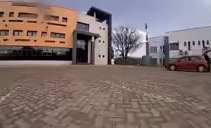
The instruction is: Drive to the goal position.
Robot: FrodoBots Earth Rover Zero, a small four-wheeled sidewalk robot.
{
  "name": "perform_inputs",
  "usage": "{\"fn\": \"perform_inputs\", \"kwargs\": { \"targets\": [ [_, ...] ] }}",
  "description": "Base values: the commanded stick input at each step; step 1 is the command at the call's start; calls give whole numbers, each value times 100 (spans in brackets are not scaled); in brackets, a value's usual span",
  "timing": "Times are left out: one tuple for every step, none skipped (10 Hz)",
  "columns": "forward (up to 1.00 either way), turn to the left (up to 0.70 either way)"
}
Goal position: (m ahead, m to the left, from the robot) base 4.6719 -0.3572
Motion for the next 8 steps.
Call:
{"fn": "perform_inputs", "kwargs": {
  "targets": [
    [70,0],
    [70,0],
    [70,0],
    [70,0],
    [70,0],
    [70,0],
    [70,0],
    [70,0]
  ]
}}
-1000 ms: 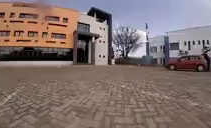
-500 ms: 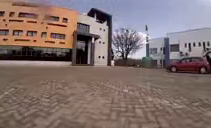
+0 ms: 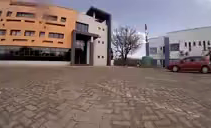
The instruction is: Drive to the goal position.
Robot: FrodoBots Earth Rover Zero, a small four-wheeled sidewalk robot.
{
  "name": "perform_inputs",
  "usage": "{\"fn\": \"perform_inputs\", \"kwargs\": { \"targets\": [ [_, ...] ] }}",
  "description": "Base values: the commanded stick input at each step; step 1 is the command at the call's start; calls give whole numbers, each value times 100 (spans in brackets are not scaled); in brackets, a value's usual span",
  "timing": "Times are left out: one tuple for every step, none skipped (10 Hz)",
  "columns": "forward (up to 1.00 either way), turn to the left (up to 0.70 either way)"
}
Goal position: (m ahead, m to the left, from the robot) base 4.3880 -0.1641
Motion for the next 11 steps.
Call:
{"fn": "perform_inputs", "kwargs": {
  "targets": [
    [70,0],
    [70,0],
    [70,-27],
    [70,-27],
    [70,-26],
    [70,-15],
    [70,-3],
    [70,0],
    [70,0],
    [70,0],
    [70,0]
  ]
}}
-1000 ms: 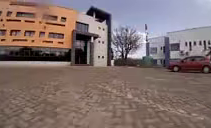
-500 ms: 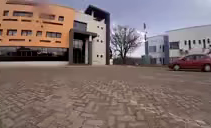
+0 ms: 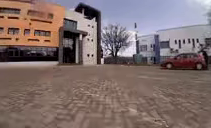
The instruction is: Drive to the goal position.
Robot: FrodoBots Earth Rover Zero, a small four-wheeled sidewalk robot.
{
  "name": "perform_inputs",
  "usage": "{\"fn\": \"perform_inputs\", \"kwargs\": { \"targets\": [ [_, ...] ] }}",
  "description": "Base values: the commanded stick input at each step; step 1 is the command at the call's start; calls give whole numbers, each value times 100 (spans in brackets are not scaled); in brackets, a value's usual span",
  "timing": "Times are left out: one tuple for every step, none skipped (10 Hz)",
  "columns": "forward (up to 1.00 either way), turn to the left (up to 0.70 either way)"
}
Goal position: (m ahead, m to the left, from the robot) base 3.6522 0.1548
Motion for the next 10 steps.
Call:
{"fn": "perform_inputs", "kwargs": {
  "targets": [
    [70,0],
    [70,0],
    [70,0],
    [70,0],
    [70,0],
    [70,0],
    [70,0],
    [70,0],
    [70,0],
    [70,0]
  ]
}}
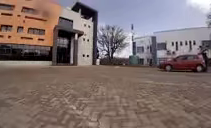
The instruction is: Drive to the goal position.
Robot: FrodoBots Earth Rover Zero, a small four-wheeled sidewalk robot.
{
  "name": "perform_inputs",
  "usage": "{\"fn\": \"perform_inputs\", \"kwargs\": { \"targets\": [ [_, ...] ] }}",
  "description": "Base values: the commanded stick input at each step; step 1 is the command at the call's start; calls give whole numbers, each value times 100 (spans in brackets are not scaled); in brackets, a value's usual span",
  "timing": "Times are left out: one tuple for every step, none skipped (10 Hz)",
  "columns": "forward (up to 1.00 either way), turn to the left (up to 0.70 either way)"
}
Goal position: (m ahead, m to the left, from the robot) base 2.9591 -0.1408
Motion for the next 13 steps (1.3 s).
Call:
{"fn": "perform_inputs", "kwargs": {
  "targets": [
    [70,0],
    [70,0],
    [70,0],
    [70,0],
    [70,9],
    [70,22],
    [70,20],
    [70,7],
    [70,0],
    [70,0],
    [70,0],
    [70,0],
    [70,0]
  ]
}}
